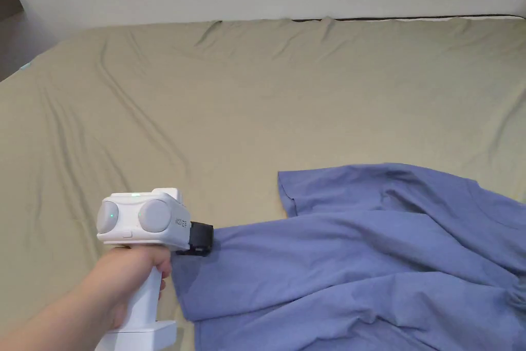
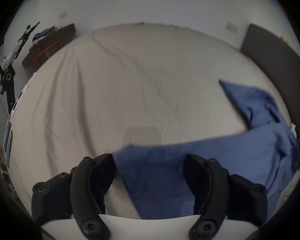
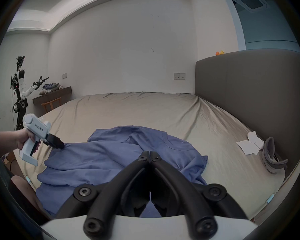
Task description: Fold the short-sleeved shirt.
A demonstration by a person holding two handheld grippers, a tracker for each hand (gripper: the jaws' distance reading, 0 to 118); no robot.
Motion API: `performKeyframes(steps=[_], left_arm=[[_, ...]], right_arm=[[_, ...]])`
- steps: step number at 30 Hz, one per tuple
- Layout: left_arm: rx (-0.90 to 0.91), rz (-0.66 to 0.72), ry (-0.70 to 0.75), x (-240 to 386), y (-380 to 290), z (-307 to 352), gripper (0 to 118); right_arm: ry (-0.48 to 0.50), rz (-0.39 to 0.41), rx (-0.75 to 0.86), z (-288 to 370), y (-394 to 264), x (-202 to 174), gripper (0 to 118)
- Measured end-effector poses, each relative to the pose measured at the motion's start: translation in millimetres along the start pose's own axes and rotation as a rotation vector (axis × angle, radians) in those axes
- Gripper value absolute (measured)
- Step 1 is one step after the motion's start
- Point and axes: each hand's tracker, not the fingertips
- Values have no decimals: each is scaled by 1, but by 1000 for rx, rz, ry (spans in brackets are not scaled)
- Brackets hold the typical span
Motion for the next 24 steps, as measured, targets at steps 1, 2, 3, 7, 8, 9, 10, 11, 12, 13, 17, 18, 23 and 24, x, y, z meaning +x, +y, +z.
performKeyframes(steps=[1,2,3,7,8,9,10,11,12,13,17,18,23,24], left_arm=[[148,-38,34,6,-4,13,67],[135,-55,14,8,-3,14,62],[134,-41,-47,10,-5,16,62],[201,-89,9,19,-17,30,7],[205,-84,-10,16,-18,33,4],[218,-51,-75,16,-20,40,3],[239,-16,-117,14,-21,49,2],[266,-8,-120,12,-22,58,2],[307,-19,-105,11,-23,70,2],[351,-28,-109,11,-28,91,2],[418,-10,-195,-1,-30,128,2],[428,-9,-198,-2,-31,135,2],[451,-12,-222,1,-34,150,2],[451,-19,-219,3,-35,150,2]], right_arm=[[-9,-2,-12,-1,-1,1,0],[-14,-6,-24,-1,-2,2,0],[-16,-19,-34,-2,-3,4,0],[-18,-70,-52,-6,-9,21,0],[-21,-68,-50,-6,-9,23,0],[-32,-55,-44,-4,-8,23,0],[-58,-32,-41,-2,-6,24,0],[-78,-25,-47,1,-7,28,0],[-89,-36,-48,5,-4,31,0],[-93,-51,-39,9,1,37,0],[-174,-120,-76,4,18,67,0],[-165,-90,-106,-6,21,76,5],[-147,-4,-273,-85,19,114,98],[-147,-33,-301,-103,14,124,98]])
